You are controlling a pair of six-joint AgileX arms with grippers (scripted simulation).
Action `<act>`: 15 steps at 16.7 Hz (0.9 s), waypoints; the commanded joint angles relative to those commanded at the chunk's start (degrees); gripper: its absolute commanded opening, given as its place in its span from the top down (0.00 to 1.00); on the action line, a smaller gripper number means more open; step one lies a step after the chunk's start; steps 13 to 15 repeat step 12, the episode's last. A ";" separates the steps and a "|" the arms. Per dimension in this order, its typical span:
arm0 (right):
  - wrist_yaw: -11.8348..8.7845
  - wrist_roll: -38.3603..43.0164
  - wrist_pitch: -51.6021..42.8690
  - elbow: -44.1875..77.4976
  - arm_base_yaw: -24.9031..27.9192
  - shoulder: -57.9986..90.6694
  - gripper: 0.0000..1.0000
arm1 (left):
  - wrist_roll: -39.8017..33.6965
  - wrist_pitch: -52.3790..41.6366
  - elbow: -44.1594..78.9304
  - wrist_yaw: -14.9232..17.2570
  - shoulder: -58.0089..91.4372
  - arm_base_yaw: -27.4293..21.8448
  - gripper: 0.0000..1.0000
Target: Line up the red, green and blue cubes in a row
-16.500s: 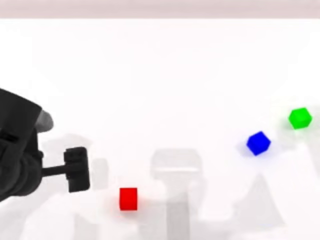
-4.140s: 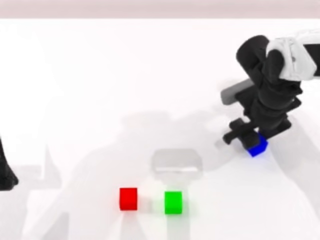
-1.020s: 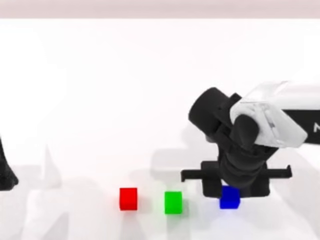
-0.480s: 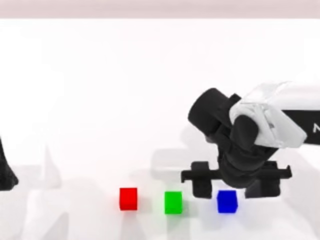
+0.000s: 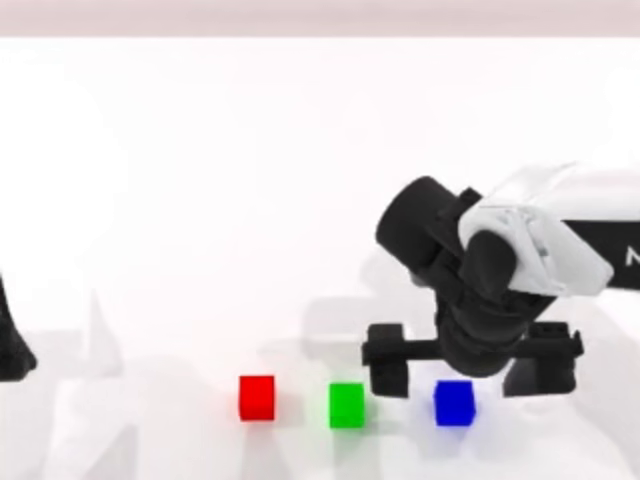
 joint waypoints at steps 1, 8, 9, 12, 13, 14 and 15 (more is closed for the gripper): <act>0.00 0.00 -0.01 0.01 -0.09 -0.05 0.00 | 0.00 0.00 0.00 0.00 0.00 0.00 0.00; 0.00 0.17 -11.21 6.85 0.69 -3.93 0.00 | 0.00 0.00 0.00 0.00 0.00 0.00 0.00; 0.00 0.21 -13.18 8.04 0.75 -4.71 0.00 | 0.00 0.00 0.00 0.00 0.00 0.00 0.00; -0.01 0.19 -15.58 9.61 0.76 -6.02 0.00 | 0.00 0.00 0.00 0.00 0.00 0.00 0.00; -0.01 0.19 -15.58 9.61 0.76 -6.02 0.00 | 0.00 0.00 0.00 0.00 0.00 0.00 0.00; -0.01 0.19 -15.58 9.61 0.76 -6.02 0.00 | 0.00 0.00 0.00 0.00 0.00 0.00 0.00; -0.01 0.19 -15.58 9.61 0.76 -6.02 0.00 | 0.00 0.00 0.00 0.00 0.00 0.00 0.00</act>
